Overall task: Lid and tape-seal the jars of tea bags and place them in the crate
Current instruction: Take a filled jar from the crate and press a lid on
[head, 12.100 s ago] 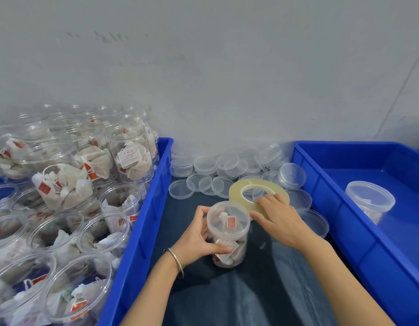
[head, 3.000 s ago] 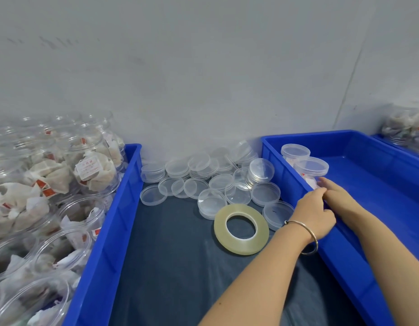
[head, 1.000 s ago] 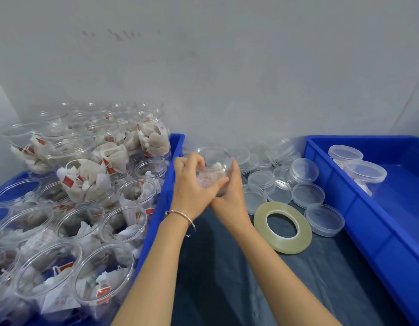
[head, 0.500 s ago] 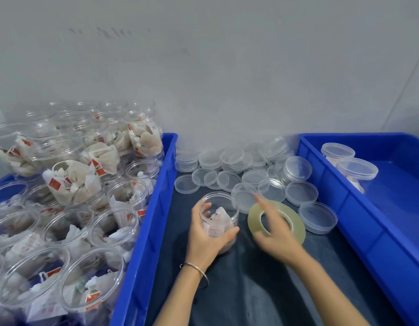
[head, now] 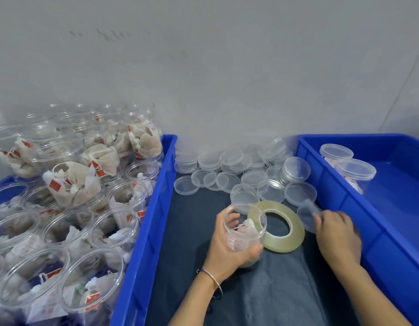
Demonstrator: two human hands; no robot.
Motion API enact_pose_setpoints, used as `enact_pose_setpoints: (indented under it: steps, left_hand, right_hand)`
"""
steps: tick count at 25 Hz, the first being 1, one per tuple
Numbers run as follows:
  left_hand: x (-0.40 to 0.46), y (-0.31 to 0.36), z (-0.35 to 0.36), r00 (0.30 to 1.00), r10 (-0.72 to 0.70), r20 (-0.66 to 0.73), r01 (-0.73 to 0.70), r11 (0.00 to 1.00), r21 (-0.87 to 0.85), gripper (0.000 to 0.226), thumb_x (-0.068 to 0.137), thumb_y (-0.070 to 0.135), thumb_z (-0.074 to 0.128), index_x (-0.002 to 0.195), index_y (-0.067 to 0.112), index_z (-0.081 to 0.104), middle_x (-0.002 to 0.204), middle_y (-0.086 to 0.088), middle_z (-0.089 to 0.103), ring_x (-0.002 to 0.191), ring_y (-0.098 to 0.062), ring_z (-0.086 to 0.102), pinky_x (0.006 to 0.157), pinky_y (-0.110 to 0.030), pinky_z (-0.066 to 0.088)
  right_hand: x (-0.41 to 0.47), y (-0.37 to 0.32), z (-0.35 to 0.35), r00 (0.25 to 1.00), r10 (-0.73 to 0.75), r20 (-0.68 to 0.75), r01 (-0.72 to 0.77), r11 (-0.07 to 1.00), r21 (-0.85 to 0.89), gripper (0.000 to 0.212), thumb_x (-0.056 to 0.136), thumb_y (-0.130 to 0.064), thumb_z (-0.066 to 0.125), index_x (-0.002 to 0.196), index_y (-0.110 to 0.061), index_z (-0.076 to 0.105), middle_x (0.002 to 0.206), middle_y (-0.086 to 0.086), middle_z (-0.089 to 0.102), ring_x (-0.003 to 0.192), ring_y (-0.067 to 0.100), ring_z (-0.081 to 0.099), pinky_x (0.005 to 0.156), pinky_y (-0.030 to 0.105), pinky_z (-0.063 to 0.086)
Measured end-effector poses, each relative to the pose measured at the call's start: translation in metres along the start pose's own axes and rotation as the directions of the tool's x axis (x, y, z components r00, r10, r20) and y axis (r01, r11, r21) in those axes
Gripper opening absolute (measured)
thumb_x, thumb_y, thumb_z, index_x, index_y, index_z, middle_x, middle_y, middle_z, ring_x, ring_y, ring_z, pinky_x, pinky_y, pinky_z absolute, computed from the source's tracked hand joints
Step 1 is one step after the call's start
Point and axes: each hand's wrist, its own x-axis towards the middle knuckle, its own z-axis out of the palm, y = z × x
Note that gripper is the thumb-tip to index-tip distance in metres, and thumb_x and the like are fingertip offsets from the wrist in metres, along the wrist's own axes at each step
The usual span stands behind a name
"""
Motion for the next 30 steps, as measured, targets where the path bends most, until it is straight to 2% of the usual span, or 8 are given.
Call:
enact_pose_setpoints:
  steps: [3,6,13,16,19,21,26,30]
  left_hand:
    - [0.005,0.001,-0.002,1.000,0.003,0.021,-0.004,1.000,0.018,0.083,0.052,0.028,0.085,0.124,0.021,0.044,0.130,0.009,0.050,0.116,-0.002,0.055,0.091,-0.014,0.044]
    - [0.010,0.004,-0.002,0.999,0.021,0.050,-0.022,0.999,0.035,0.079,0.052,0.026,0.085,0.118,0.015,0.044,0.125,0.003,0.055,0.114,-0.007,0.056,0.092,-0.018,0.045]
    - [0.012,0.003,-0.005,1.000,0.015,0.004,-0.015,0.992,0.126,0.084,0.043,0.036,0.087,0.111,0.012,0.042,0.110,0.003,0.059,0.100,-0.003,0.060,0.083,-0.020,0.051]
    - [0.016,0.006,-0.004,0.988,0.155,0.019,-0.151,0.920,0.363,0.081,0.045,0.030,0.088,0.108,0.018,0.040,0.100,0.011,0.058,0.089,0.006,0.059,0.074,-0.012,0.049]
    - [0.024,0.013,0.003,0.901,0.376,0.218,-0.370,0.401,0.838,0.054,0.060,0.040,0.072,0.099,0.024,0.039,0.087,0.006,0.063,0.086,-0.014,0.052,0.075,-0.026,0.043]
    - [0.028,0.012,0.007,0.856,0.439,0.273,-0.411,0.257,0.875,0.052,0.059,0.043,0.066,0.098,0.021,0.039,0.085,0.000,0.065,0.089,-0.021,0.044,0.079,-0.032,0.034]
    - [0.033,0.003,-0.007,0.937,0.246,0.247,-0.346,0.561,0.753,0.062,0.066,0.025,0.081,0.108,0.034,0.037,0.096,0.015,0.055,0.091,0.008,0.049,0.080,-0.015,0.040]
    - [0.031,-0.003,-0.011,0.921,0.080,0.382,-0.382,0.388,0.839,0.057,0.088,0.026,0.061,0.136,0.016,0.032,0.131,-0.001,0.045,0.113,0.000,0.045,0.099,-0.019,0.034]
  right_hand:
    - [-0.001,-0.035,-0.033,0.997,0.080,-0.009,-0.047,0.665,0.745,0.024,0.101,-0.030,0.040,0.093,-0.014,0.055,0.075,-0.002,0.066,0.069,0.018,0.060,0.060,0.027,0.046]
    - [-0.005,-0.078,-0.054,0.928,-0.180,0.326,-0.272,0.271,0.923,0.021,0.098,-0.023,0.050,0.090,-0.023,0.069,0.058,-0.010,0.057,0.050,0.004,0.053,0.052,0.018,0.047]
    - [-0.022,-0.128,-0.046,0.846,-0.504,0.174,0.317,0.738,0.596,0.042,0.090,0.002,0.045,0.116,-0.023,0.066,0.117,-0.002,0.059,0.104,0.010,0.054,0.086,0.018,0.036]
    - [-0.039,-0.137,-0.040,0.761,-0.599,0.250,0.496,0.785,0.371,0.039,0.094,-0.030,0.042,0.131,-0.029,0.054,0.138,-0.011,0.050,0.129,0.009,0.040,0.106,0.027,0.030]
    - [-0.051,-0.138,-0.033,0.775,-0.609,0.165,0.596,0.793,0.126,0.049,0.090,-0.057,0.037,0.136,-0.042,0.043,0.139,-0.017,0.043,0.131,0.006,0.035,0.105,0.026,0.028]
    - [-0.051,-0.138,-0.032,0.771,-0.631,0.086,0.617,0.774,0.143,0.045,0.091,-0.054,0.039,0.133,-0.040,0.048,0.136,-0.015,0.047,0.128,0.007,0.040,0.101,0.024,0.030]
    - [-0.053,-0.137,-0.034,0.699,-0.709,-0.091,0.714,0.686,0.143,0.035,0.075,-0.044,0.057,0.100,-0.024,0.074,0.100,-0.005,0.070,0.096,0.016,0.067,0.080,0.030,0.052]
    - [-0.053,-0.138,-0.038,0.690,-0.719,-0.091,0.723,0.676,0.141,0.040,0.076,-0.046,0.045,0.093,-0.024,0.075,0.093,-0.006,0.071,0.091,0.014,0.068,0.074,0.029,0.054]
